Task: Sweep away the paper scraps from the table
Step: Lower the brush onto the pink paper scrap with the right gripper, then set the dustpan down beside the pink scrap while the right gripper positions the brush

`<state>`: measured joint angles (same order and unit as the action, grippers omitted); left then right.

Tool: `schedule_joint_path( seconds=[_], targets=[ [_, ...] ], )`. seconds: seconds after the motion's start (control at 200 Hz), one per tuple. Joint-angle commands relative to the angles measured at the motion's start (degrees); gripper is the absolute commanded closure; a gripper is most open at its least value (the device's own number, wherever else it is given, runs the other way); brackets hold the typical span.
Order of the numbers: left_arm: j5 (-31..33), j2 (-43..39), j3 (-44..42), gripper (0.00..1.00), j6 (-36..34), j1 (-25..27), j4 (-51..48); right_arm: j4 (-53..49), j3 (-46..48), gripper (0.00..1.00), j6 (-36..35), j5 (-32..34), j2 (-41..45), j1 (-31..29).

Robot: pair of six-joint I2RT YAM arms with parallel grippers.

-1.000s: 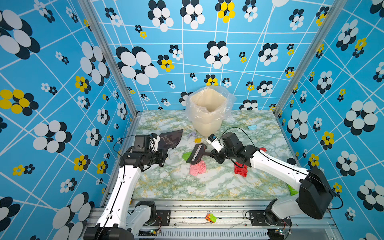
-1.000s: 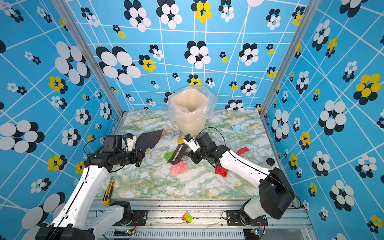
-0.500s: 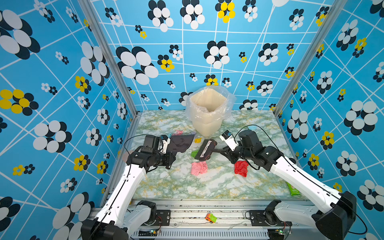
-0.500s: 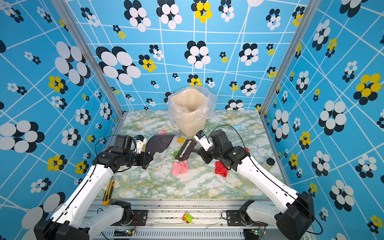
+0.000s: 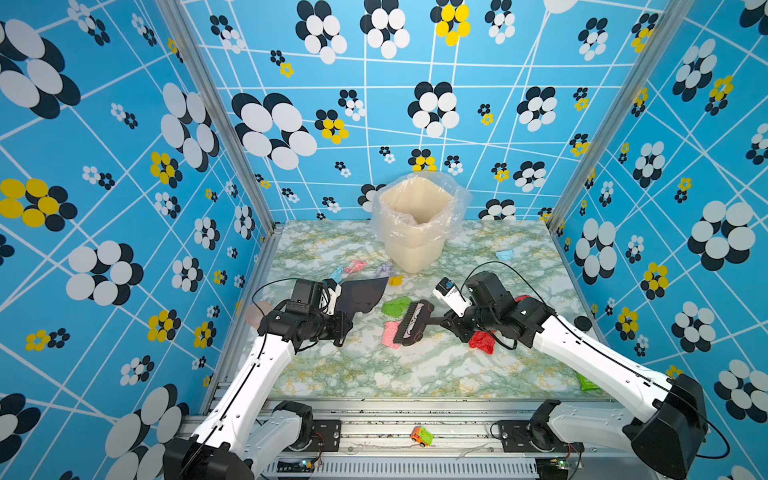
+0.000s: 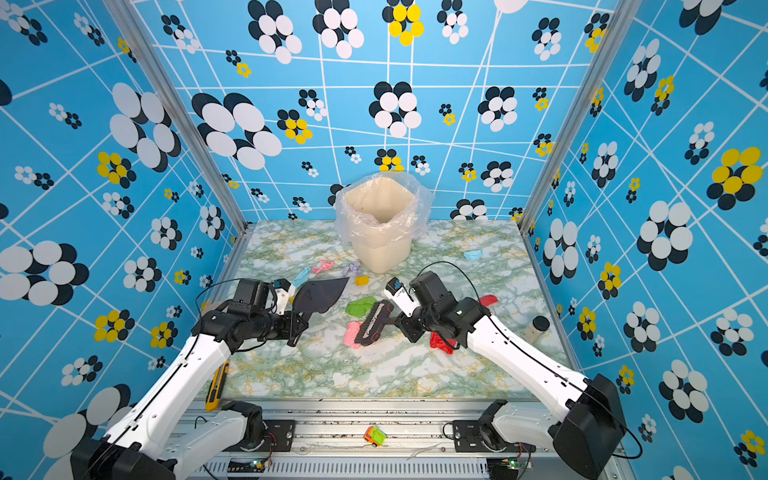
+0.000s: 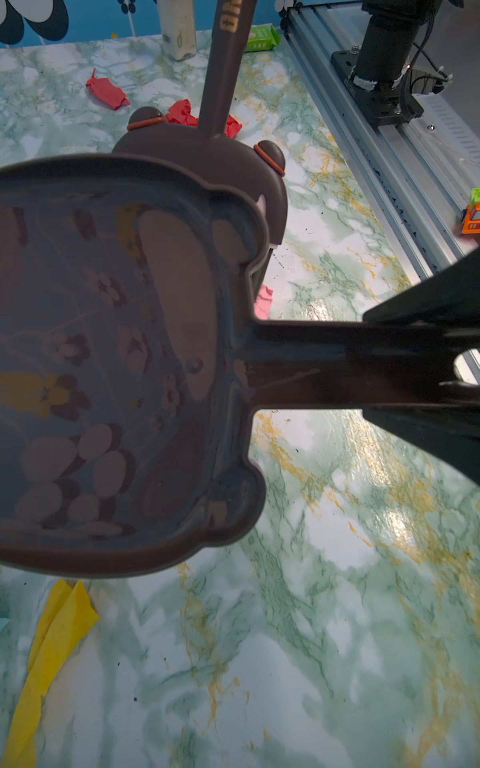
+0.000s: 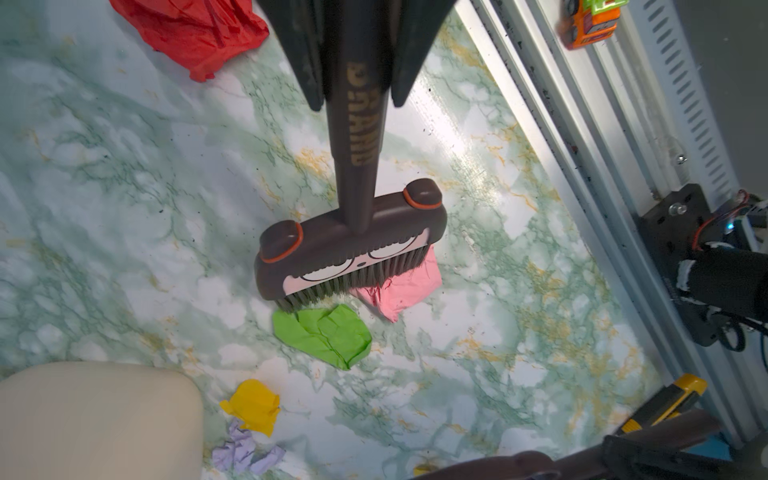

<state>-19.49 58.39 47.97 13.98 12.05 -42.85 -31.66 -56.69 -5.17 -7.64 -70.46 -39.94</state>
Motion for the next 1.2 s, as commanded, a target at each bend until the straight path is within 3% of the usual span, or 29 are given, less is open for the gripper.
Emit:
schedule_joint_path(
  seconds=[0.0, 0.16, 0.435, 0.545, 0.81, 0.965, 1.195],
  targets=[
    [0.9, 0.0, 0.6, 1.00, -0.2, 0.8, 0.1, 4.6, 0.5, 1.00, 1.8, 8.8, -0.6, 0.8],
    [2.0, 0.4, 0.1, 1.00, -0.5, 3.8, 0.6, 9.7, 0.9, 1.00, 2.7, 10.6, -1.3, 4.3],
    [6.2, -0.2, -2.7, 1.00, 1.8, 12.0, 1.7, 7.3, -1.5, 1.00, 1.1, -1.3, 1.6, 9.4],
    [8.0, -0.8, -4.3, 1.00, 2.7, 15.5, 2.2, 5.3, -1.9, 1.00, 2.1, -1.9, 3.8, 10.6],
    [13.8, 0.6, -5.4, 1.00, 3.8, 22.0, 3.4, 6.3, -2.2, 1.00, 6.1, 1.9, 6.7, 15.5],
    [17.7, 3.8, -4.3, 1.00, 3.4, 26.0, 4.3, 7.6, -3.3, 1.00, 9.4, 7.1, 4.2, 16.9],
    [18.1, 10.6, -3.8, 1.00, 4.1, 31.6, 5.8, 7.5, -5.8, 1.00, 9.4, 10.6, -1.5, 17.5]
  ],
)
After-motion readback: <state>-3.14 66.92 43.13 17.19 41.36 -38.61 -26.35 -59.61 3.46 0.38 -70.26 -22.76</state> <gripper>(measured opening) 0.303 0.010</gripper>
